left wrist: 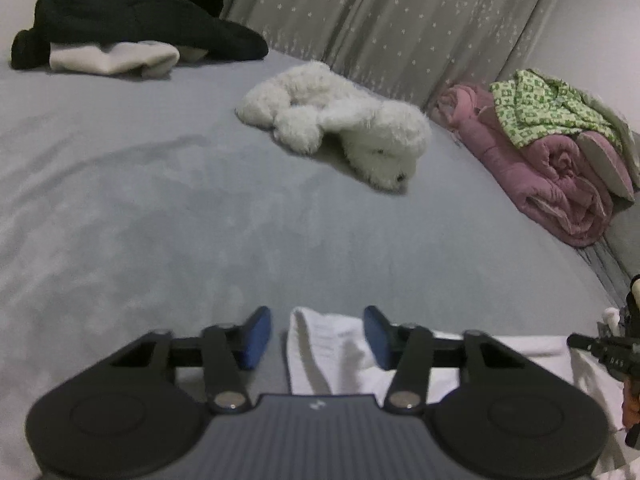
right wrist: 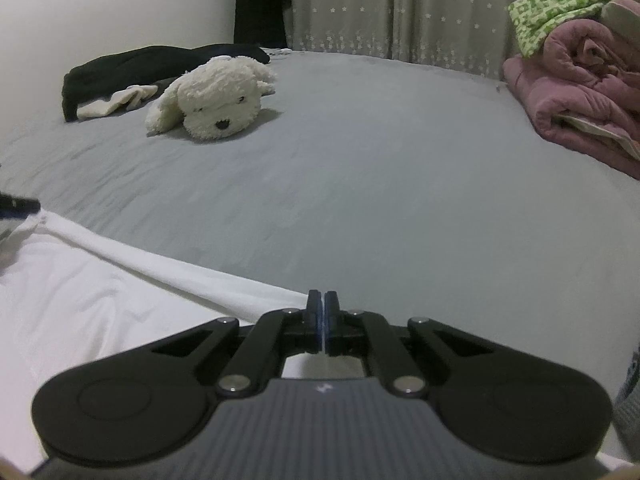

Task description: Fold clothes

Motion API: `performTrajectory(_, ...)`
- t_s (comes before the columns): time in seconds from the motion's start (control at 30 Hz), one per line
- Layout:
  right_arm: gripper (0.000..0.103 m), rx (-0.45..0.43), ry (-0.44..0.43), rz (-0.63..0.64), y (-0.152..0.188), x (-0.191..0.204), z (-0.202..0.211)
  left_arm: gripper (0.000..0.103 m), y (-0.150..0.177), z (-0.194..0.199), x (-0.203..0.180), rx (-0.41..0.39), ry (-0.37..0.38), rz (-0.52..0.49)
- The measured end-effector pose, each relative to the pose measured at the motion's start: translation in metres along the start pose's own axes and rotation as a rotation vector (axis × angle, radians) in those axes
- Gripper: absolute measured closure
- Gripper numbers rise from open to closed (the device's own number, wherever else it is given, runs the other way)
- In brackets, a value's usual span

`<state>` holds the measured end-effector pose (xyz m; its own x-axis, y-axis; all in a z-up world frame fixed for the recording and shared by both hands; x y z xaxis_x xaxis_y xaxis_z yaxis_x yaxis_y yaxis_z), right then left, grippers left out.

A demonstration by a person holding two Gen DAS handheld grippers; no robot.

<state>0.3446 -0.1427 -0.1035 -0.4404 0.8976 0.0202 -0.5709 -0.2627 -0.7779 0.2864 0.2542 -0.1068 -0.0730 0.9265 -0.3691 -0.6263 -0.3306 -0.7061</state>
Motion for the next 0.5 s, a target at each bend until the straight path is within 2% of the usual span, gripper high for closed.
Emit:
performTrajectory(0.07, 0.102, 0.001, 0.003, -0.003, -0.001, -0.002, -0.001, 0.097, 0.003, -0.003, -0.003, -0.004, 0.012, -0.001)
performTrajectory(0.17, 0.102, -0.004, 0.008, 0.000, -0.004, -0.004, -0.003, 0.098, 0.002, 0.000, -0.007, -0.052, 0.008, -0.015)
performTrajectory(0.33, 0.102, -0.021, 0.016, -0.031, -0.009, -0.009, -0.007, 0.098, -0.003, 0.003, -0.003, -0.132, -0.045, -0.008)
performTrajectory(0.5, 0.102, 0.030, 0.026, -0.024, 0.005, -0.008, -0.025, 0.096, 0.003, -0.010, 0.000, -0.093, -0.102, -0.037)
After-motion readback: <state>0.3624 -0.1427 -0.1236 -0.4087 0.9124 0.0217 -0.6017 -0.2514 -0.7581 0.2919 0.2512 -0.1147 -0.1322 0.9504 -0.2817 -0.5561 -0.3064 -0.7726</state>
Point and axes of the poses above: each gripper's, at about its wrist camera, not at the fingertips, and z roughly against the way its jaws point, x to its left, y to its underside, the point moved 10 cm from there along -z, roughly the way its jaws point
